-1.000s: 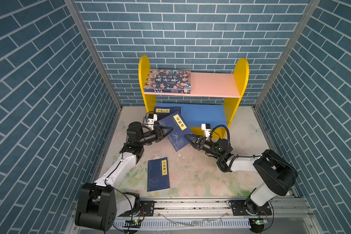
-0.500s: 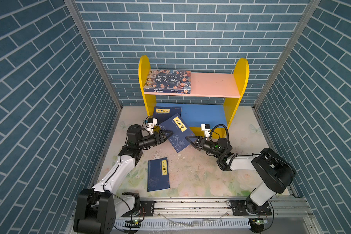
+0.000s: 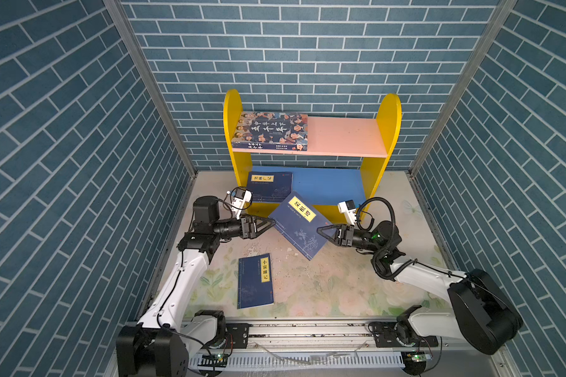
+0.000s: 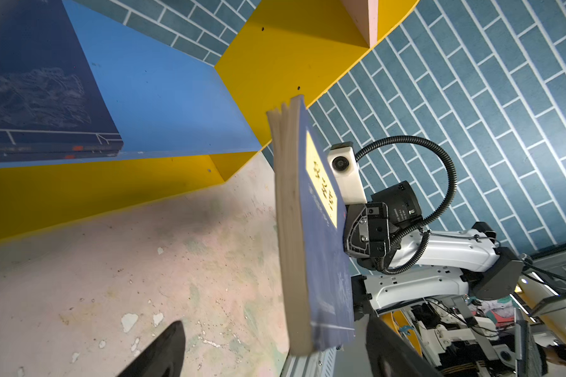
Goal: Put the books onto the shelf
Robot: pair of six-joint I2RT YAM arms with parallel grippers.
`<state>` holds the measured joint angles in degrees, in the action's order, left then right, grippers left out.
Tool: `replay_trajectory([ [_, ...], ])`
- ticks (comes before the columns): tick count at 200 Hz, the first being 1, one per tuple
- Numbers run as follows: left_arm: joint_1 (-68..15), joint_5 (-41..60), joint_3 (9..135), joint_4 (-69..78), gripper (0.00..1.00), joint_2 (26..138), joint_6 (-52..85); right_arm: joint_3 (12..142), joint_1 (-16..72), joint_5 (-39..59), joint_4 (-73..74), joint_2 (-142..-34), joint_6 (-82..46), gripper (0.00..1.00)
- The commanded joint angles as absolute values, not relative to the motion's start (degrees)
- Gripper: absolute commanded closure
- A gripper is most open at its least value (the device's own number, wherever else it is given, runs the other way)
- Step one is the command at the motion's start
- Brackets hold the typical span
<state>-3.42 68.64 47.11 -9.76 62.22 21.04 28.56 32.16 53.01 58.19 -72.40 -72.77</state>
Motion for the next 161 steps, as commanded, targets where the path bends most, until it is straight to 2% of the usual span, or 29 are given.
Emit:
replay_trajectory([
  [1,-3.0,75.3,48.5,-13.9,0.12,62.5,17.4,32.3,31.7,59.9,38.6,-65.5,-60.8,1.0],
  [19,-3.1,81.1,47.8,-9.7,0.11,63.2,21.9,35.8,31.6,60.6,22.4,-61.2,-51.9,1.0],
  [36,-3.7,84.3,47.6,-9.4,0.12,63.9,22.6,38.5,31.6,61.4,14.4,-59.1,-47.7,1.0],
  [108,-10.4,86.7,48.8,-11.4,0.15,67.8,22.6,41.9,31.6,64.5,12.6,-62.0,-46.7,1.0],
  [118,-11.6,86.5,48.8,-10.9,0.18,68.6,22.4,42.2,31.6,64.5,13.0,-62.3,-46.8,1.0],
  [161,-14.1,85.3,50.3,-9.9,0.46,71.6,23.5,42.0,31.7,64.1,14.6,-64.0,-47.0,1.0],
])
